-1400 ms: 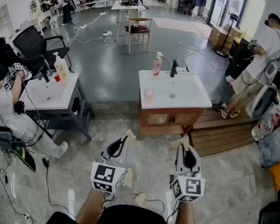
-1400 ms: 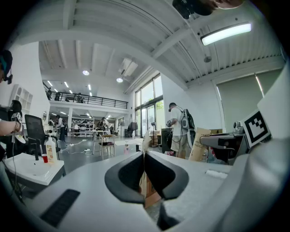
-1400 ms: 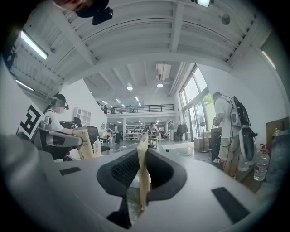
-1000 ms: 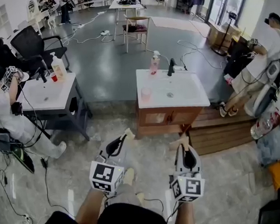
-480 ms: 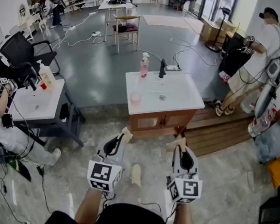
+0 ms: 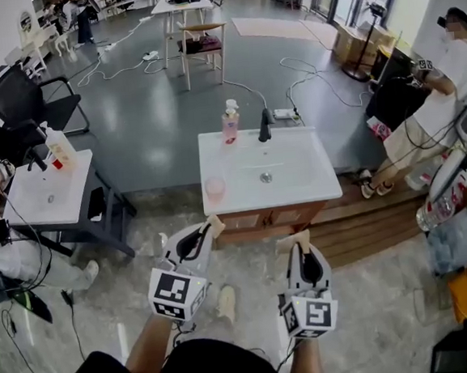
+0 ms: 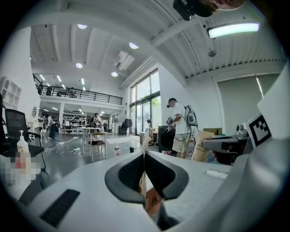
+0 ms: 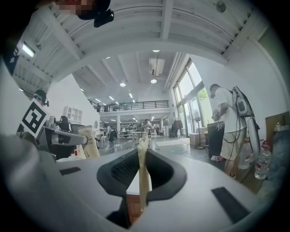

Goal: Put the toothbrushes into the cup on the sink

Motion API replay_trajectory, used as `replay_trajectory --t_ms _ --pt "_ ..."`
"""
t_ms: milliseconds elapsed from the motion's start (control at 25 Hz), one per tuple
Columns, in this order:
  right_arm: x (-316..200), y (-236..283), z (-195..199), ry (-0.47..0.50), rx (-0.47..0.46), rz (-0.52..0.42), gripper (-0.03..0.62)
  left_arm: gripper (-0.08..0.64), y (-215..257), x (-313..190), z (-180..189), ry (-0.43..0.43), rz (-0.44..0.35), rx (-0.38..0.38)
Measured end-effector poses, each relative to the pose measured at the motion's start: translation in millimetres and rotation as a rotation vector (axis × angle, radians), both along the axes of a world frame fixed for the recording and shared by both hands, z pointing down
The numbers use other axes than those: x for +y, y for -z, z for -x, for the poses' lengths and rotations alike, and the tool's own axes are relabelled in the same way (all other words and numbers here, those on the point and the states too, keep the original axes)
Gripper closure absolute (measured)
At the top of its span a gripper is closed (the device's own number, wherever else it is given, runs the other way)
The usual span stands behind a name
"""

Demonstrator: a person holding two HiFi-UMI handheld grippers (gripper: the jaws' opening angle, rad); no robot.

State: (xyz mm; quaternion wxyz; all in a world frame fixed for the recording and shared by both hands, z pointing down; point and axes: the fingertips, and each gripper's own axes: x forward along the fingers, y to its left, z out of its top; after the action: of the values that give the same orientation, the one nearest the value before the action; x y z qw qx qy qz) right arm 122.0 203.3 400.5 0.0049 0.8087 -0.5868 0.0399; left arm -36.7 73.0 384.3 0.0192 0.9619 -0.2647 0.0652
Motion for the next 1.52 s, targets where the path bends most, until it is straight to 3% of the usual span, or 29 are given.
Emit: replay_trajectory --t_ms 200,720,1160,1520 --pt "-42 -4 -25 0.002 -0.019 0.051 0.546 0.554 -3 -41 -31 -0.009 0.015 -0.005" --pt "-135 -11 -73 0.028 -0.009 0.022 0.546 0.554 -16 -126 -76 0.001 0.041 -0.011" --pt "-193 -8 -76 0.086 -0.006 0.002 0.546 0.554 -18 -175 -67 0.059 0.033 -0.011" --pt "-226 -1 -55 0.164 -0.010 -0.021 0.546 0.554 -12 -193 -42 0.120 0.017 -0.008"
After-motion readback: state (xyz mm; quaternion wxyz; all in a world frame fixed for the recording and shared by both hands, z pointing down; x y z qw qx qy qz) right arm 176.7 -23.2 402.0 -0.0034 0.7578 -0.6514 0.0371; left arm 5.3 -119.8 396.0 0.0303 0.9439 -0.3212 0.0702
